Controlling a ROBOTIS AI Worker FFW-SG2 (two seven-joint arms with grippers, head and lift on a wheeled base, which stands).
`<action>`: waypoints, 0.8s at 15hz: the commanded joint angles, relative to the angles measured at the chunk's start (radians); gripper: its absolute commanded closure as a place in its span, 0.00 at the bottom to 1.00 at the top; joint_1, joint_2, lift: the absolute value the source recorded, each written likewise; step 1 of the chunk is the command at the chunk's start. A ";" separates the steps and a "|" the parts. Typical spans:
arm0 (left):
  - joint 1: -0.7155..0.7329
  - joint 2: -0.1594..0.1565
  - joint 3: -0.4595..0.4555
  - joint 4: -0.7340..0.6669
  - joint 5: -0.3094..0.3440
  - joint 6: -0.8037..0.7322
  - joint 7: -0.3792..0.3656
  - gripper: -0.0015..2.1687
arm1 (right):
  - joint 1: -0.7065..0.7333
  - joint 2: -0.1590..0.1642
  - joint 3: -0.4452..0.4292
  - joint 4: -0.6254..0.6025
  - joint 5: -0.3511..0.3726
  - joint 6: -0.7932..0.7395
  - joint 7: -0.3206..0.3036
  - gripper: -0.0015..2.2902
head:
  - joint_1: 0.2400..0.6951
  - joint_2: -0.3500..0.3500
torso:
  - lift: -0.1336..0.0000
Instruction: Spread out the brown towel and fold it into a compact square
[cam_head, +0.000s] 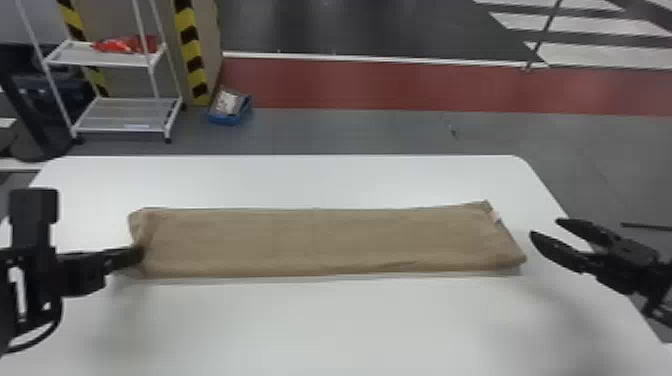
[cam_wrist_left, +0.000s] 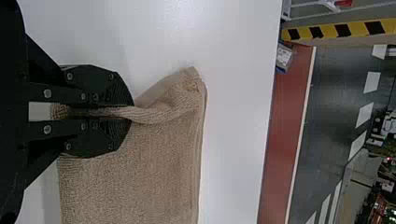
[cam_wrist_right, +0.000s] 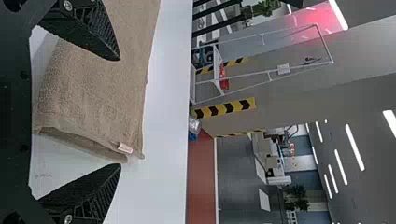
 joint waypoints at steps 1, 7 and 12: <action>0.001 -0.004 0.000 -0.055 0.017 0.026 0.025 0.66 | -0.005 0.001 0.010 -0.017 -0.002 0.012 0.000 0.03 | 1.00 0.38 | 0.11; -0.005 -0.073 -0.107 -0.360 0.182 0.271 0.272 0.66 | 0.021 0.027 -0.085 -0.097 -0.102 -0.031 -0.023 0.03 | 1.00 0.35 | 0.11; -0.029 -0.212 -0.409 -0.380 0.180 0.256 0.450 0.66 | 0.055 0.040 -0.158 -0.097 -0.212 -0.148 -0.094 0.04 | 1.00 0.06 | 0.11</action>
